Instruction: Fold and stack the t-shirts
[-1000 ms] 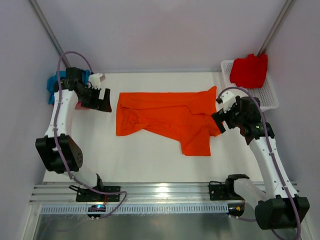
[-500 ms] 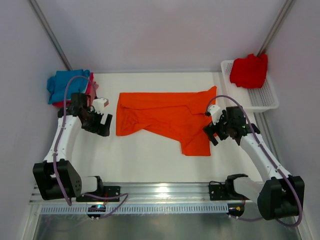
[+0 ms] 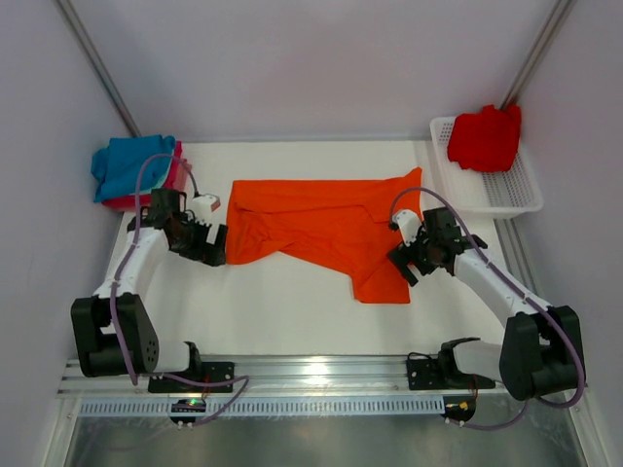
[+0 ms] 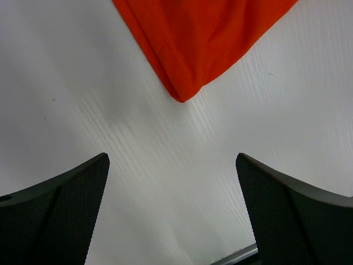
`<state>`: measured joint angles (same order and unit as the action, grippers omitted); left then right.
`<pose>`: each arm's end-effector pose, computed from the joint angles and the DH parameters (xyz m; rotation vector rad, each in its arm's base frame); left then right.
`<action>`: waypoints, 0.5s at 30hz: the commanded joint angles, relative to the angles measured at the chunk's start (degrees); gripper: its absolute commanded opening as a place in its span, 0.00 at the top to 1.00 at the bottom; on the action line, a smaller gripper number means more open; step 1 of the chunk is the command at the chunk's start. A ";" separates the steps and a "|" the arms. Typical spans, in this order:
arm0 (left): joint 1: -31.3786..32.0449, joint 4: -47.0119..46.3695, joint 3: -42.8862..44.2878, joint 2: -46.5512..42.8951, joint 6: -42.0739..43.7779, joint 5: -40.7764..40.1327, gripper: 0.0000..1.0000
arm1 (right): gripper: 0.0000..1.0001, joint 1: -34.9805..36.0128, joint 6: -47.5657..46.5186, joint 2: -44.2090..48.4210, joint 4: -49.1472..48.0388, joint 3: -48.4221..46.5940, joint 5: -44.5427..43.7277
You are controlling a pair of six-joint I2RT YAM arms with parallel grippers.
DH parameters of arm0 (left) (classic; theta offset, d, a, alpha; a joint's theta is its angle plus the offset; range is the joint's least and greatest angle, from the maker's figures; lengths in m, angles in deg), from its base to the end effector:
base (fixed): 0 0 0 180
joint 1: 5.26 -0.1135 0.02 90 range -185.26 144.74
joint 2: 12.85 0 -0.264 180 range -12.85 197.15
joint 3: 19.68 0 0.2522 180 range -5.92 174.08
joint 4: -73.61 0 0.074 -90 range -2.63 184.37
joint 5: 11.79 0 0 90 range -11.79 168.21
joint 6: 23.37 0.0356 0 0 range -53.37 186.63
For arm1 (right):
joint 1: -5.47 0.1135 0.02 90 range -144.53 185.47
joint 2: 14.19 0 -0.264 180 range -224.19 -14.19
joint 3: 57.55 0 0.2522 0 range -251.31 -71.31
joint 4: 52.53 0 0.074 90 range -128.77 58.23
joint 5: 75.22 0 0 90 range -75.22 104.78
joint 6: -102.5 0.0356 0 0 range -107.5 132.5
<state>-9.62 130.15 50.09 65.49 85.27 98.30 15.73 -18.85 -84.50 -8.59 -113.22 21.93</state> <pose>0.2614 0.0077 0.2370 0.4287 2.5958 -0.3407 0.2276 0.0457 0.2050 -0.9589 2.3961 0.0257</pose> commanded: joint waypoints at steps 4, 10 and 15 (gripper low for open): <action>6.46 -6.66 -3.27 -2.50 3.51 0.04 0.01 | 0.01 0.90 -1.08 -0.54 -0.64 1.22 0.75; 12.44 -9.21 -3.36 2.77 4.04 -6.99 0.01 | 0.01 2.39 -2.40 -3.43 0.50 1.31 0.93; 14.03 -10.88 -1.52 7.34 2.90 -9.11 0.01 | 0.01 3.01 -2.13 -5.37 0.59 1.04 0.14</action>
<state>4.15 122.85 46.77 70.96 88.17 92.03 18.26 -20.40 -89.41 -7.81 -111.88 22.31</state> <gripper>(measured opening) 0.991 0.993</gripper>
